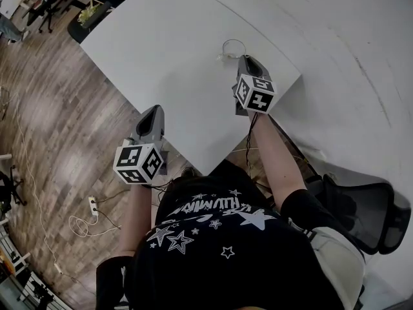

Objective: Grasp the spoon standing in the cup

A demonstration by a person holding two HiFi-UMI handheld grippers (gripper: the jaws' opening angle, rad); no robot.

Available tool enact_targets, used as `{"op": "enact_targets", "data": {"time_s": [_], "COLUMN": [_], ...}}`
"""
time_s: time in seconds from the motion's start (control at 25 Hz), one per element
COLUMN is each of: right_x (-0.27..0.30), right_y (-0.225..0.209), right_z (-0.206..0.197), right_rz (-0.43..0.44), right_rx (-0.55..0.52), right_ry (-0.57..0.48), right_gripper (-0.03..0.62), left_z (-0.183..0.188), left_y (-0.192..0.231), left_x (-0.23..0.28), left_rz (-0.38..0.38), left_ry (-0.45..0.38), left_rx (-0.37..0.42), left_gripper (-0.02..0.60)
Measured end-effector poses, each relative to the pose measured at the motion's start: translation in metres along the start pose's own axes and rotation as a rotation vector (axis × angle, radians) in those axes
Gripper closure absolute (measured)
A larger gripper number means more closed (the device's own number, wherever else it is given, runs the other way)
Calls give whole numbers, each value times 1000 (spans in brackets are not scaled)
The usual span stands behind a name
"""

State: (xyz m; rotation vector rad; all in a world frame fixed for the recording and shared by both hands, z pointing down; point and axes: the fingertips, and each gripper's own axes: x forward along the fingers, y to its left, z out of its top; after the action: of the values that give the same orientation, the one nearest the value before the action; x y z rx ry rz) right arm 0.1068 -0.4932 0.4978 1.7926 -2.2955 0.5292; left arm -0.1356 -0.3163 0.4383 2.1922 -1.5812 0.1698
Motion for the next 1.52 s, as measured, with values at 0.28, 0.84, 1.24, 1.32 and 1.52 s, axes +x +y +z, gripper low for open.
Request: {"op": "enact_targets", "data": {"time_s": [0.28,0.84,1.24,1.32,1.52], "right_x": [-1,-6,-35,-42,-64], "right_y": [1,8,10,10,10], "right_z": [3,18,48,54,66], "right_rz": [-4,-28,-57,-63,-79], "right_rx": [-11,-11,8,11,22], "right_ry": [-10,-45,-137,-156,-202], "right_gripper": [557,577,579,579,579], "left_z": [-1,7,14,14,12], "left_y": [3,12,6,6,2], "left_x": [-7,-15,-22,-25,-36], "left_rz": [5,-2,-51,-59,-83], "left_ry": [-10,-35,-58,-60,-70], "left_rx": [-2,-1,16,18,25], "left_gripper": [574,574,574,574,574]}}
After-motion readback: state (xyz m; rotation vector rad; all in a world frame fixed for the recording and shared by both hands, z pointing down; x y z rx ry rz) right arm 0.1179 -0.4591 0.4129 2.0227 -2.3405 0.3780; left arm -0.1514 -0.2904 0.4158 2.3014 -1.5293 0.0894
